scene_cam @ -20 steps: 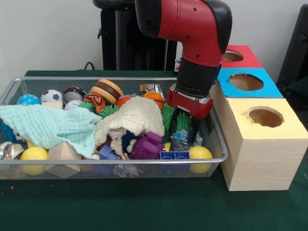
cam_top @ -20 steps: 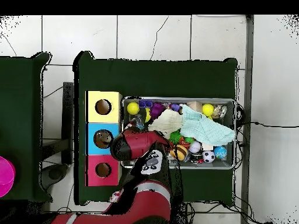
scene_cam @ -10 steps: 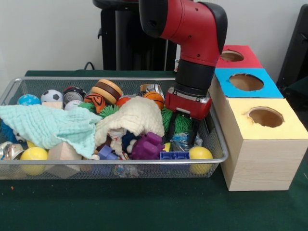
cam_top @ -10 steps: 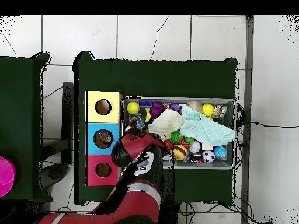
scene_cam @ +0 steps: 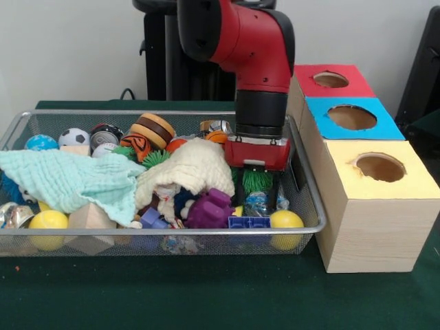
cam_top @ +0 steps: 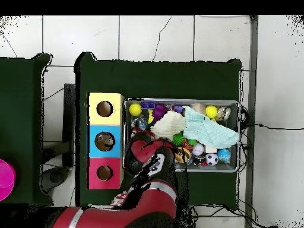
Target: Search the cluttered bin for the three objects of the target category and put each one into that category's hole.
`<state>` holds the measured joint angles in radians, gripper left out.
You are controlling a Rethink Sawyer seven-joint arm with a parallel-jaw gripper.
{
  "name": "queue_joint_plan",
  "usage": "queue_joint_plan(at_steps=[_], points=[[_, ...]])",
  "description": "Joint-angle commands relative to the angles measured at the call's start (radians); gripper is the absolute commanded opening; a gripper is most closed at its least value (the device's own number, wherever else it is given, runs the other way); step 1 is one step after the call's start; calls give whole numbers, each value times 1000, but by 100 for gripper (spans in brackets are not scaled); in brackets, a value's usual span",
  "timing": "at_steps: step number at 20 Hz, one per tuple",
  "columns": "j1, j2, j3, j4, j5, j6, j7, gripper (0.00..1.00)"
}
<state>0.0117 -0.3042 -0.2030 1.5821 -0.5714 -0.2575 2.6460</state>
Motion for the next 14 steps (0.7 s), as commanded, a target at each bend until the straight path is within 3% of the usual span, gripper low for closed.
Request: queue_joint_plan(at_steps=[1, 8, 11, 12, 14], points=[[-112, 171, 339, -101, -183, -32, 16, 100], [-190, 144, 449, -71, -268, 69, 27, 100], [-288, 138, 574, -36, -315, 183, -13, 100], [-363, 151, 661, -12, -325, 262, -53, 100], [-433, 174, 738, 9, -303, 355, -112, 100]])
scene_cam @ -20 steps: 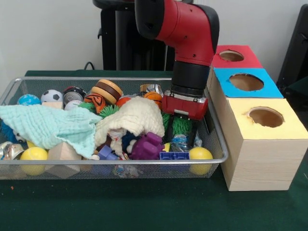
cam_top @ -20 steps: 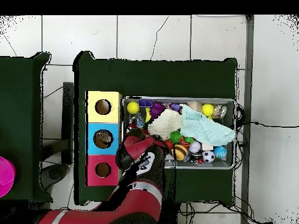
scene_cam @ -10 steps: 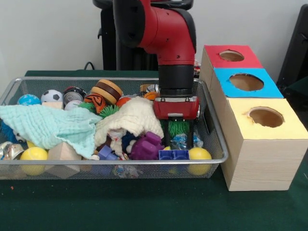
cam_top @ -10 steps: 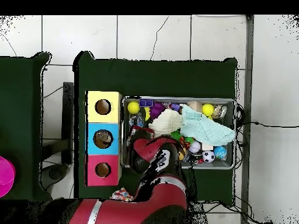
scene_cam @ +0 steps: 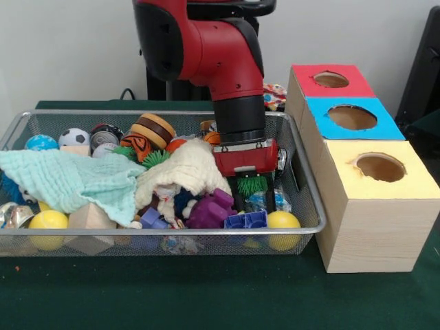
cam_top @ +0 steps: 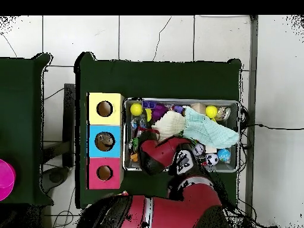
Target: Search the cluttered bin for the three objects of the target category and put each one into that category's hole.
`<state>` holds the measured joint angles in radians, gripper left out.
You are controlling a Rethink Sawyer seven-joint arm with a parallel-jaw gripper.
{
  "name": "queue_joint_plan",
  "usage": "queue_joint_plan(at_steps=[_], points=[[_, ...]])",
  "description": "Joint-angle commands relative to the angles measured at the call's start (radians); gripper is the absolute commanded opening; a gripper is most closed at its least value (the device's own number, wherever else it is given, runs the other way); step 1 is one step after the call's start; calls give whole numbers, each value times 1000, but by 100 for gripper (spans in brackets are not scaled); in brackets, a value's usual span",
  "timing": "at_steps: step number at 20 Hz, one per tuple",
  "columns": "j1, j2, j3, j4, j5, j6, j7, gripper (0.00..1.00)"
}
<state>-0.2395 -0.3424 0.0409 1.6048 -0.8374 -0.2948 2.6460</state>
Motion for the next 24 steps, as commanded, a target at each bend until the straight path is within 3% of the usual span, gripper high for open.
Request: queue_joint_plan(at_steps=[1, 12, 16, 24], points=[[-205, 219, 516, -5, -17, 430, -137, 100], [-233, 177, 552, 45, 159, 694, -244, 100], [-241, 175, 566, 37, 167, 747, -300, 100], [-236, 153, 574, 41, 179, 816, -317, 100]])
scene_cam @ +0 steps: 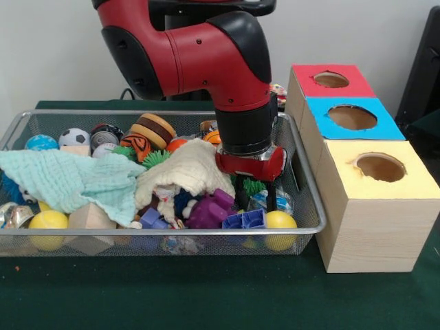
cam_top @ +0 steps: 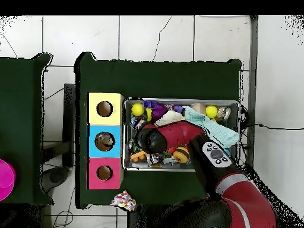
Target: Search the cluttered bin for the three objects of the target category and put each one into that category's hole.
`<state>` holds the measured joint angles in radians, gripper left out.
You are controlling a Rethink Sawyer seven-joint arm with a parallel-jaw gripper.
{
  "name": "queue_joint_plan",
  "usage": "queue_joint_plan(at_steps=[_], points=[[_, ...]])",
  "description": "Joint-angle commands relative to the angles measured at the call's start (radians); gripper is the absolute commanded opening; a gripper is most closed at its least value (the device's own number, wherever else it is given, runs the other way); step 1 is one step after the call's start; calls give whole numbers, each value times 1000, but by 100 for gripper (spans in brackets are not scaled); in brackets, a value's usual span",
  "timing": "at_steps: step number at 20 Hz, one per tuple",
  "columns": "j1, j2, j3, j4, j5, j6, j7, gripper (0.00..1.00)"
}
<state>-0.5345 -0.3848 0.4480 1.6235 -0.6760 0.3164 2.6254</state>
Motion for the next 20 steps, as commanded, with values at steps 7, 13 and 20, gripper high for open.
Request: queue_joint_plan(at_steps=[7, 13, 20], points=[[8, 240, 225, 15, -5, 208, -368, 100], [-3, 252, 240, 15, -16, 207, -359, 0], [17, 223, 223, 15, -33, 192, -341, 0]])
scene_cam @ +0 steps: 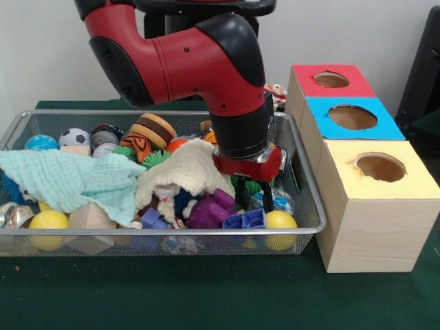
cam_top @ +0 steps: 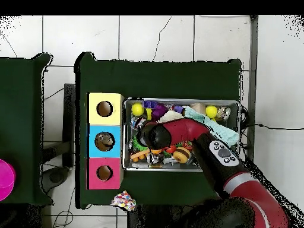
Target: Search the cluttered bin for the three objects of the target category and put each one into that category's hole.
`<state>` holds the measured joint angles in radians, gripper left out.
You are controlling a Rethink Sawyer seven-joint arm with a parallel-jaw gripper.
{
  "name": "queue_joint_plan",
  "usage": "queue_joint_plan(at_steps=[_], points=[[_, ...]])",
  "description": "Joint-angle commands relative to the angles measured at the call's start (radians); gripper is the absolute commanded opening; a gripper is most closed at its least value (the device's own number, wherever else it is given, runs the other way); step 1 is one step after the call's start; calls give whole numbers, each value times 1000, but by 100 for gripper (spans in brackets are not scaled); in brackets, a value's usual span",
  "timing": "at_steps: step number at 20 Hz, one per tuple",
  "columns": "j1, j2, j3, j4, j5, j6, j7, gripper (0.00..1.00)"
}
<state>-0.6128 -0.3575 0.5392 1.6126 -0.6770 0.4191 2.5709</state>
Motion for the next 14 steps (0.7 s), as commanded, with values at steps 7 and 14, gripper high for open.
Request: queue_joint_plan(at_steps=[7, 14], points=[[104, 169, 128, 39, -34, 94, -286, 0], [195, 33, 52, 67, -121, -16, -177, 0]])
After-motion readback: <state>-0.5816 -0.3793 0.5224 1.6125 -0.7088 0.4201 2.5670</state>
